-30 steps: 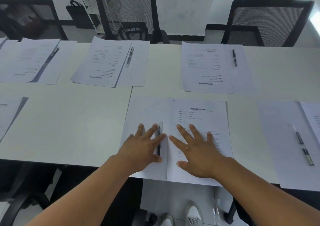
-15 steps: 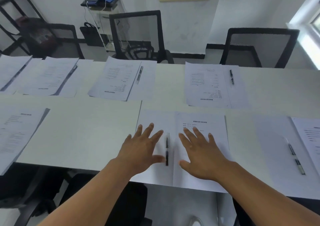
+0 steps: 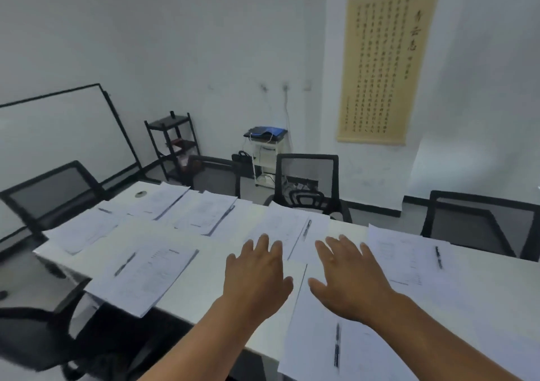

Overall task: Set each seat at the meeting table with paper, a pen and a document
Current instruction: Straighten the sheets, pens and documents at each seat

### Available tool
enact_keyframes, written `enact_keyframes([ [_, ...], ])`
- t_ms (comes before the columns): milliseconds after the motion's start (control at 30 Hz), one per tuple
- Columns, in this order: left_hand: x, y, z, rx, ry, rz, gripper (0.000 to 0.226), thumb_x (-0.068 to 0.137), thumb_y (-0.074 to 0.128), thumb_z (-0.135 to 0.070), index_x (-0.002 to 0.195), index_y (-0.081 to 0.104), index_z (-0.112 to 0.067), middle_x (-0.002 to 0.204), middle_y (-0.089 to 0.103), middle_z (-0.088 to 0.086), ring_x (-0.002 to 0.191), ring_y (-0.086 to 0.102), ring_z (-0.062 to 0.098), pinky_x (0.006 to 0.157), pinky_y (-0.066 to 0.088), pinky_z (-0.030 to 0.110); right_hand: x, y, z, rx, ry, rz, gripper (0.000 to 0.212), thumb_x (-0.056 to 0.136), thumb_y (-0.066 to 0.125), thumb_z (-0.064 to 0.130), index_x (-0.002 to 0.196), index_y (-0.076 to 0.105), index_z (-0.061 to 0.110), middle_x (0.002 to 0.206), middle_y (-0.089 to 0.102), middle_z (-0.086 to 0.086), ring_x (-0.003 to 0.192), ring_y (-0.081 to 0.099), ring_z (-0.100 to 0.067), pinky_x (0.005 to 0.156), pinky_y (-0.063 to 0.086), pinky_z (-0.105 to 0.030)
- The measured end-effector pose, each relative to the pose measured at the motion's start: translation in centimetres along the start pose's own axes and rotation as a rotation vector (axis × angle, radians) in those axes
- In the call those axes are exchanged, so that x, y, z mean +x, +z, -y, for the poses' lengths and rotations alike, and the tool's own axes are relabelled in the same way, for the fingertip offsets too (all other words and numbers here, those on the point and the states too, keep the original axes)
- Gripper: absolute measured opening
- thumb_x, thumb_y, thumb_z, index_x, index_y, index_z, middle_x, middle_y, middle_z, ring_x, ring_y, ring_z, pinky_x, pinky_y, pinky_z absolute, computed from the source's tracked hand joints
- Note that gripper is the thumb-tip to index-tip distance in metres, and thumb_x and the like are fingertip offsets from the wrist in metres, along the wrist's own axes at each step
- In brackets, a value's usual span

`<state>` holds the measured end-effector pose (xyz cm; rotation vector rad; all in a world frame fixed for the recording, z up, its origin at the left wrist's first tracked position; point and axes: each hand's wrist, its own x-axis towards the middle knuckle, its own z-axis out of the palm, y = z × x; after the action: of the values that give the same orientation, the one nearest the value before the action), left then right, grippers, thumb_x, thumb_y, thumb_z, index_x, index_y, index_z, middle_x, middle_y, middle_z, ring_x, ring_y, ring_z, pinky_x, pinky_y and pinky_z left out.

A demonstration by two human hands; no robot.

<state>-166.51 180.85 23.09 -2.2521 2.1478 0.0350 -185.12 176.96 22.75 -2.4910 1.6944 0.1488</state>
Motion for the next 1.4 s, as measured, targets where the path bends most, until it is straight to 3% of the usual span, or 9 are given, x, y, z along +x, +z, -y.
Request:
enact_keyframes([
  [167,-6.9,-4.1,1.3,0.011,-0.155,0.012,0.057,0.103,0.057,-0.054,0.147,0.047,-0.021,0.151,0.048,0.003,0.136,0.051,0.032,0.102,0.048,0.052,-2.9,-3.7,3.7,-0.050,-0.131,-0.014,0.085,0.102,0.035,0.074,0.172,0.009,0.031,0.182,0.008,-0.001,0.168,0.005,-0.031,0.133,0.006,-0.058],
  [333,-14.9,-4.5,3.6,0.029,-0.349,0.066,0.048,0.101,0.058,-0.050,0.137,0.052,-0.018,0.135,0.051,0.003,0.126,0.054,0.033,0.095,0.047,0.049,-6.8,-4.0,9.7,-0.091,-0.355,-0.006,0.085,0.103,0.036,0.073,0.171,0.012,0.030,0.180,0.015,-0.002,0.166,0.012,-0.032,0.133,0.011,-0.058],
  [567,-26.7,-5.5,7.9,0.041,-0.562,0.059,0.060,0.100,0.059,-0.055,0.147,0.049,-0.019,0.141,0.051,0.006,0.127,0.055,0.034,0.097,0.050,0.052,-12.0,-3.0,19.1,-0.076,-0.589,-0.029,0.080,0.099,0.044,0.070,0.164,0.028,0.027,0.168,0.039,-0.002,0.155,0.033,-0.031,0.127,0.027,-0.055],
  [800,-39.4,-6.2,16.3,0.033,-0.761,0.018,0.062,0.100,0.059,-0.057,0.149,0.048,-0.020,0.142,0.051,0.006,0.126,0.056,0.032,0.099,0.052,0.051,-18.9,-2.6,33.9,-0.082,-0.807,-0.050,0.064,0.098,0.048,0.067,0.148,0.043,0.027,0.150,0.053,0.000,0.143,0.044,-0.028,0.120,0.035,-0.051],
  [900,-44.6,-5.8,21.2,0.025,-0.819,0.028,0.058,0.101,0.058,-0.057,0.146,0.050,-0.021,0.137,0.052,0.005,0.123,0.056,0.031,0.099,0.052,0.050,-21.7,-1.6,41.0,-0.085,-0.852,-0.036,0.061,0.099,0.050,0.063,0.147,0.044,0.026,0.147,0.054,-0.001,0.142,0.046,-0.029,0.118,0.036,-0.052],
  [1067,-50.7,-4.5,29.9,0.025,-0.838,0.019,0.062,0.101,0.057,-0.060,0.149,0.048,-0.022,0.143,0.051,0.005,0.125,0.058,0.030,0.100,0.053,0.049,-24.7,0.9,51.0,-0.064,-0.845,-0.007,0.073,0.101,0.051,0.064,0.159,0.037,0.022,0.156,0.050,-0.005,0.150,0.041,-0.032,0.126,0.030,-0.058],
  [1400,-54.3,-4.0,41.6,0.015,-0.791,0.045,0.065,0.101,0.058,-0.060,0.152,0.046,-0.020,0.146,0.050,0.007,0.128,0.057,0.031,0.103,0.053,0.050,-24.8,1.7,63.1,-0.046,-0.803,-0.011,0.073,0.102,0.051,0.064,0.159,0.036,0.022,0.158,0.049,-0.005,0.152,0.039,-0.032,0.126,0.030,-0.058],
])
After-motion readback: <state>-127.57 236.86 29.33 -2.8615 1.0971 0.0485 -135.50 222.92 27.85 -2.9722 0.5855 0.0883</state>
